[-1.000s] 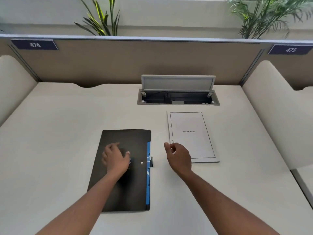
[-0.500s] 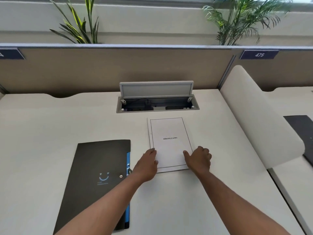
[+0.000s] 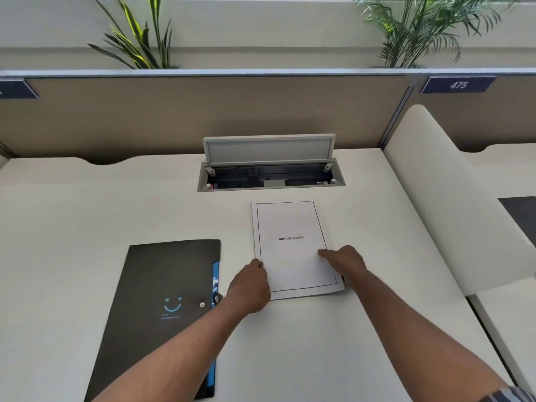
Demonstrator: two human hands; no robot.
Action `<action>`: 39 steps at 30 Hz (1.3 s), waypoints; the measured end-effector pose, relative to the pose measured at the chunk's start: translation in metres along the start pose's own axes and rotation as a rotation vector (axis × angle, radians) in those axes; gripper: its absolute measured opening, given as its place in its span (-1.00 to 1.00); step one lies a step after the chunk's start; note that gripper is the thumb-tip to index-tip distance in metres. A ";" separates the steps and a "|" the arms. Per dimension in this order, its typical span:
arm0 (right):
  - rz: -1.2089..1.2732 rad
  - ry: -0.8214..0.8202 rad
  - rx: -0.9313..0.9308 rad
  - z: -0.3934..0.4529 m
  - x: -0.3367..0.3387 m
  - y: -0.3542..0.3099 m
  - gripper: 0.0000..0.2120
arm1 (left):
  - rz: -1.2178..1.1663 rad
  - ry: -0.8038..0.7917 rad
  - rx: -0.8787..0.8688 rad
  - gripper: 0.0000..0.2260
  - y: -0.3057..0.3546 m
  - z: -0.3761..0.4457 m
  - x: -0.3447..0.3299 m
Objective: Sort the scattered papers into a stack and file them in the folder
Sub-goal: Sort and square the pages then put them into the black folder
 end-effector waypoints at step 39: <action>0.642 0.033 0.707 -0.108 0.012 -0.056 -0.81 | -1.105 0.704 -0.186 -0.92 0.005 -0.077 0.090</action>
Point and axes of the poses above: each hand's wrist, its own z-axis towards the middle knuckle, its own x-axis out of the back of the hand, y = z × x, the point moved 10 cm from there along z, towards the middle knuckle, and after that the axes turned 4 degrees about -y, right-handed, at the moved point
